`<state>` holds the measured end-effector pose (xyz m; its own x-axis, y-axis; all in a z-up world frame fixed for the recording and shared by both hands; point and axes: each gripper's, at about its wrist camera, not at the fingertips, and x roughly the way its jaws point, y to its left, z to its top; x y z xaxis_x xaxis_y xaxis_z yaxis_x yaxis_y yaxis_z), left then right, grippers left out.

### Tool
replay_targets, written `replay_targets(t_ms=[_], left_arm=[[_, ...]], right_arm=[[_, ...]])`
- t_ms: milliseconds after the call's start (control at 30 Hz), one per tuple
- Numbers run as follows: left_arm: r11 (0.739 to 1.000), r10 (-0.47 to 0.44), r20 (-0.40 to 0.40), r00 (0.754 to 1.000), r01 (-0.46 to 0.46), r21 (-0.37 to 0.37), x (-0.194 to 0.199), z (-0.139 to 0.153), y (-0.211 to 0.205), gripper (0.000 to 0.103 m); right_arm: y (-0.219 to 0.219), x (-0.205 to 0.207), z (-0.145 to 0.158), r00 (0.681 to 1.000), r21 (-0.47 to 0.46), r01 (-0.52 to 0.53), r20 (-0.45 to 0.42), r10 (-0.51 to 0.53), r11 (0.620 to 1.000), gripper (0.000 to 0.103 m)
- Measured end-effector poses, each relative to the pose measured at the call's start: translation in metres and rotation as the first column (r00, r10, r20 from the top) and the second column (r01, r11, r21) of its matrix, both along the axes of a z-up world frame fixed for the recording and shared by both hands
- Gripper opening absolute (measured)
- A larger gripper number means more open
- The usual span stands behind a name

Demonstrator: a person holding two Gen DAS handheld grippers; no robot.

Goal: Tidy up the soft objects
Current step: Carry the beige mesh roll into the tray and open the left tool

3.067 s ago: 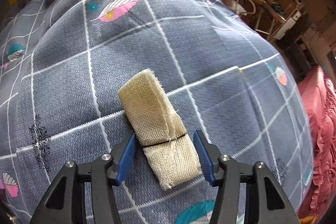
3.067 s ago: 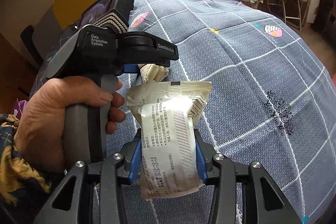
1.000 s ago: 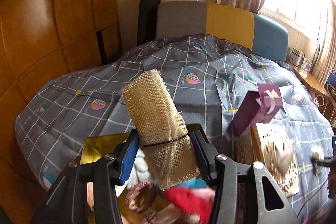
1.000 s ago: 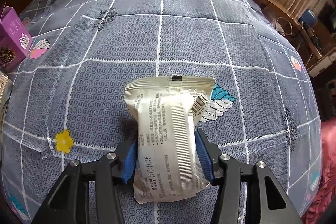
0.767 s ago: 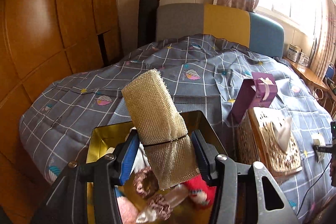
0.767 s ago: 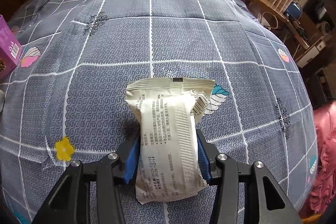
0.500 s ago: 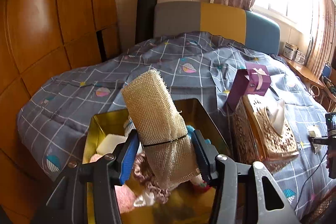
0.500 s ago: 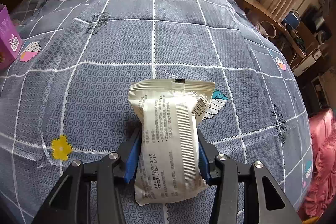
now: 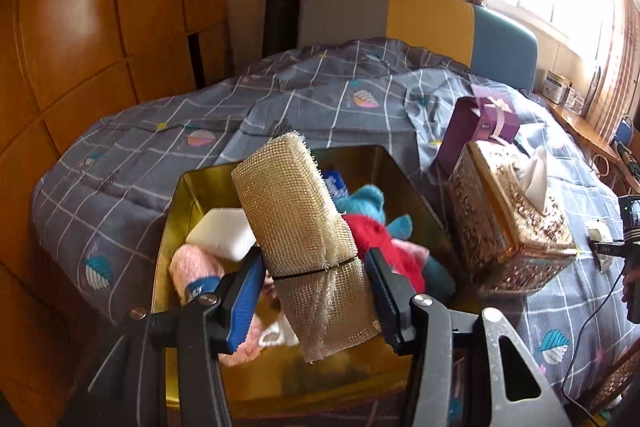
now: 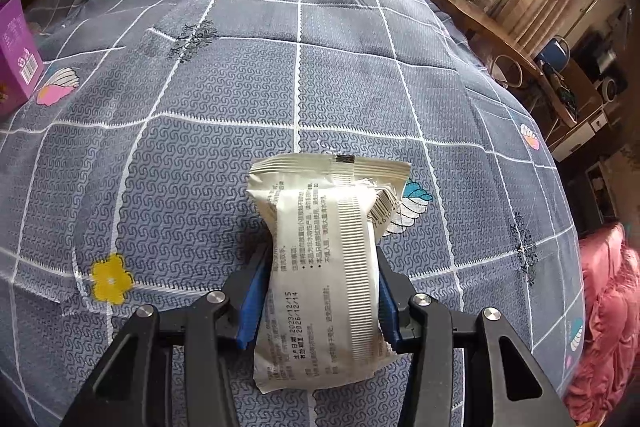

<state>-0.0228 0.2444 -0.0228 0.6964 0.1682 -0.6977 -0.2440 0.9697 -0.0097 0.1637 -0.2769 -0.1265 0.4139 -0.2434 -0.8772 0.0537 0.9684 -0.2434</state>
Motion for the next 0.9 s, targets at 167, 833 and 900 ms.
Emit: replay_targets(t_ms=[167,833,900], left_arm=[[0.997,0.066,-0.014,0.998,-0.067,-0.045,-0.019,-0.004,0.027,0.052],[0.992,-0.050,-0.134,0.990,0.034,-0.123,0.053,-0.036,0.043,0.054],[0.988,-0.077,-0.205,0.976,0.048,-0.145,0.072,-0.054,0.043,0.055]], right_arm=[[0.000,-0.001,0.001,1.000,-0.002,-0.007,-0.003,0.007,1.000,0.048],[-0.003,0.001,0.002,1.000,-0.005,-0.009,-0.008,0.009,1.000,0.048],[-0.004,0.001,0.002,1.000,-0.005,-0.008,-0.009,0.008,1.000,0.048]])
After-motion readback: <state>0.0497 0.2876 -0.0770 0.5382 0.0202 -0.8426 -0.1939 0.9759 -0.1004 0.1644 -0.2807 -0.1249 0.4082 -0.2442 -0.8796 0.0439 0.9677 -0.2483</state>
